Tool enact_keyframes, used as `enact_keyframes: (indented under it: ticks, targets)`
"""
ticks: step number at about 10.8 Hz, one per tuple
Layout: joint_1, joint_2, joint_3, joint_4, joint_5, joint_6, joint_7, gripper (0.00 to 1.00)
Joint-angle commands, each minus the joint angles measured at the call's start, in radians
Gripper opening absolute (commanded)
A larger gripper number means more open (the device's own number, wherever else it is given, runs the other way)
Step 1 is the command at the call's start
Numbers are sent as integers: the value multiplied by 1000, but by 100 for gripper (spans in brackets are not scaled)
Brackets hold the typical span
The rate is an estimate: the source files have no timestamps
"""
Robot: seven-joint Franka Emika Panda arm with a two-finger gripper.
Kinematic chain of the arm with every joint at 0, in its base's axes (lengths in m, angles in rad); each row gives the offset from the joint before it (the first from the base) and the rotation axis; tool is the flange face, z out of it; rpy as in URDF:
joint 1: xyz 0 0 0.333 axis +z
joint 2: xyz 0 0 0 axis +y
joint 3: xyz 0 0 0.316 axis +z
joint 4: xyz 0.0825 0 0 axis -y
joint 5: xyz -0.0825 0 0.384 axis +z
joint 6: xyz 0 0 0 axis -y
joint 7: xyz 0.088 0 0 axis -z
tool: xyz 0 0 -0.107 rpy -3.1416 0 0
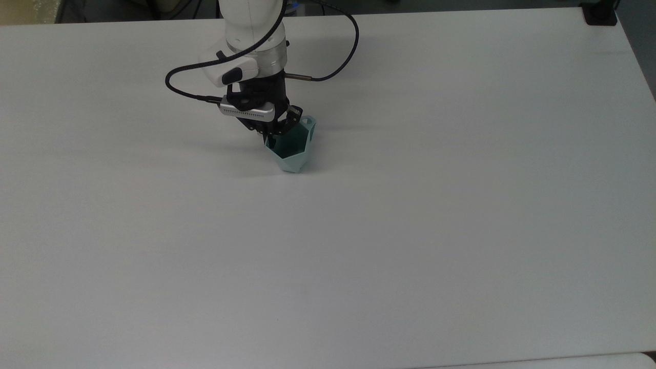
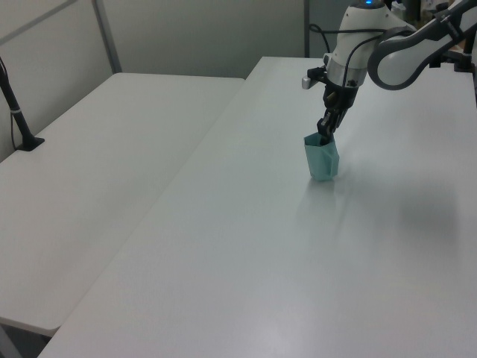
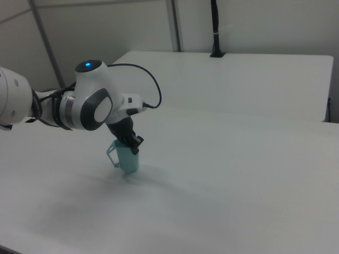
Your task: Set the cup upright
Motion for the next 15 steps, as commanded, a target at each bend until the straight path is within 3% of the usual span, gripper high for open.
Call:
enact_keyframes:
  ticks: [1,2,3,6,10,12,13,15]
  targets:
    - [-2,-5,4,-22,25,28,-32,24]
    - [-2,-5,4,-19,25,18,-31,56]
    - [1,-5,4,-16,21,10,-32,100]
    - [1,-15,4,10,21,-15,-25,100]
    - [-15,-41,1,213,21,-387,-42,100]
    - [-21,-55,-2,316,25,-447,-41,100]
    - [-53,-80,-2,350,21,-531,-70,100]
    - [-116,-120,-2,439,28,-716,-298,100]
